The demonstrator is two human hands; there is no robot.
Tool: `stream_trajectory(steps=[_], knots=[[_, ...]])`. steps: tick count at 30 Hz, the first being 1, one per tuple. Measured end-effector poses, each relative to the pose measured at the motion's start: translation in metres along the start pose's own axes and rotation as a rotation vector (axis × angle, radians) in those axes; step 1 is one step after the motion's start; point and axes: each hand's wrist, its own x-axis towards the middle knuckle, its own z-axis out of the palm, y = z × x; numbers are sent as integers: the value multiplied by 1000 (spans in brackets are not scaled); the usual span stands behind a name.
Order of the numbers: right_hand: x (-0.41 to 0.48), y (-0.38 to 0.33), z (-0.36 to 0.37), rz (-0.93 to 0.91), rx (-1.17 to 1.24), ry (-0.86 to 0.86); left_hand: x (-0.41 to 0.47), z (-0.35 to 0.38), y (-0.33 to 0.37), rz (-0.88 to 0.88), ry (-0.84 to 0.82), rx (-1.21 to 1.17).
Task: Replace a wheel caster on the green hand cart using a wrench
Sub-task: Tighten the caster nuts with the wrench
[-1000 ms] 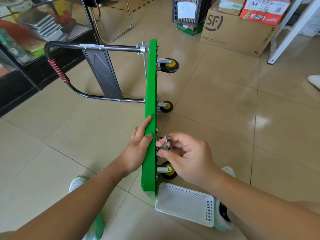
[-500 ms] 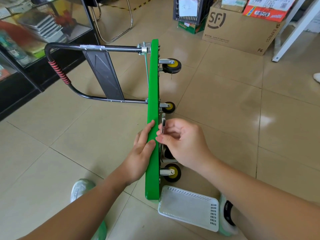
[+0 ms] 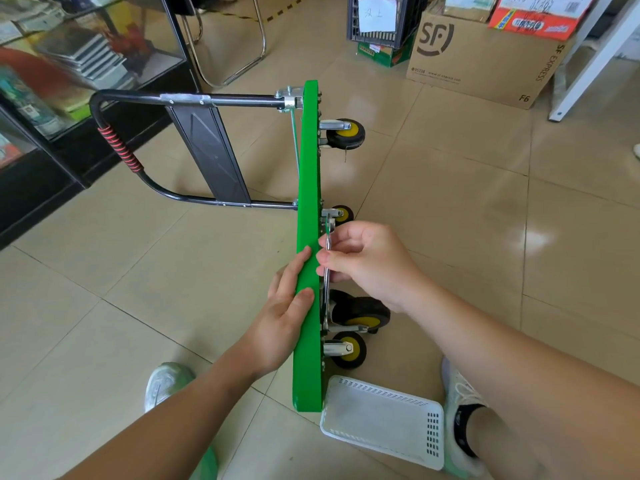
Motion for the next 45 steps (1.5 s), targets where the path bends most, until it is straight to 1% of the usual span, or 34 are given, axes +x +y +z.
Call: stream_trajectory(steps=[3,6,11,18,23,31,35,38,42,45], knots=[[-7,-3,-3,-50,-28,-6,1,1,-1,3,-6,0],[-19,-6,-6,-156,-46,3,2,2,-2,11,2,2],[-47,1,-9,-318,-38,-54,1,2,-2,20,15,-43],[-73,22,-2,-403,19,-34,2,4,-1,11,48,-21],[-82,30,7,-521,-51,-31,1,5,1,24,42,-32],[-79,36,15,-628,-164,-36,0,4,-3,1,27,-60],[-76,34,20,-634,-172,-49,1,0,-9,23,29,-17],[-74,33,24,-621,-181,-20,0,-1,-9,35,39,-15],[-62,34,25,-529,-153,66,2,1,-12,42,7,-90],[-53,29,25,-445,-117,78,2,0,-10,64,9,-46]])
